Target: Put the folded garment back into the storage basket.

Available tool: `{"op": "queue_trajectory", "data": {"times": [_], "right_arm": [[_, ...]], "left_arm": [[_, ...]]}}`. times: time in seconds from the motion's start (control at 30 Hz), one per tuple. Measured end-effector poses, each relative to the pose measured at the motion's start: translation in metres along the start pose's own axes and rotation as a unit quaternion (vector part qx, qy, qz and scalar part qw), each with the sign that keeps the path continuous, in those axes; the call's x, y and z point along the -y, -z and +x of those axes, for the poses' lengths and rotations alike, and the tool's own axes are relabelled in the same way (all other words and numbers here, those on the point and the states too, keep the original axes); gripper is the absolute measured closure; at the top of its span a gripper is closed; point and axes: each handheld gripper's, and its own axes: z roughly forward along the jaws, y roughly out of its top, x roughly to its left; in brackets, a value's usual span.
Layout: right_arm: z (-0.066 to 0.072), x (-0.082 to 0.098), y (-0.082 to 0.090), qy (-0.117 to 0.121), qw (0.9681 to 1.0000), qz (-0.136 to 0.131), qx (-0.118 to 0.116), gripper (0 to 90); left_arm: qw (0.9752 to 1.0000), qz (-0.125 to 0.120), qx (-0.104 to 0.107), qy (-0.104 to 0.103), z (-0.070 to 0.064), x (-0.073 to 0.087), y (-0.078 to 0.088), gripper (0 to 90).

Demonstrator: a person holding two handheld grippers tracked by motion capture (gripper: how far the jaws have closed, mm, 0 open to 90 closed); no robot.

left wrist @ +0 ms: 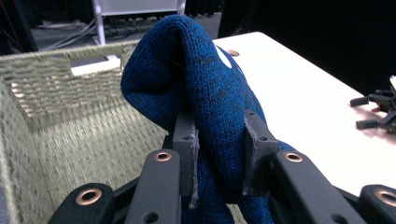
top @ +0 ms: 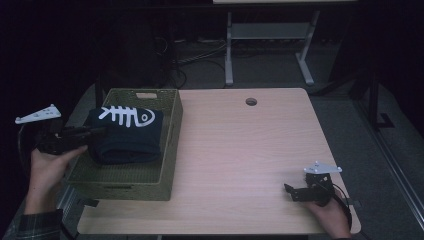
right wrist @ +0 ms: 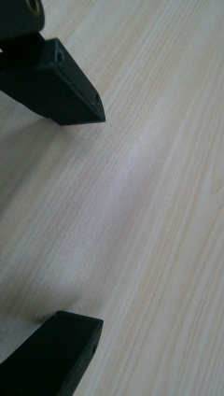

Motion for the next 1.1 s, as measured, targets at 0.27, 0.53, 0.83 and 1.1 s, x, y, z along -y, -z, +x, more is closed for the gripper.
{"op": "queue_trajectory", "data": {"times": [0.27,0.53,0.83,1.1], "right_arm": [[0.000,0.000,0.000,0.000,1.0000,0.000,0.000,2.5],[0.000,0.000,0.000,0.000,1.0000,0.000,0.000,2.6],[0.000,0.000,0.000,0.000,1.0000,0.000,0.000,2.6],[0.000,0.000,0.000,0.000,1.0000,0.000,0.000,2.5]], "left_arm": [[0.9995,0.029,0.014,0.001,-0.004,0.015,-0.005,70.8],[0.9981,0.053,0.028,0.011,0.004,0.024,-0.022,70.8],[0.9964,0.079,0.030,0.003,0.019,0.022,-0.046,70.6],[0.9951,0.098,0.001,0.012,0.041,0.025,-0.059,67.8]]}}
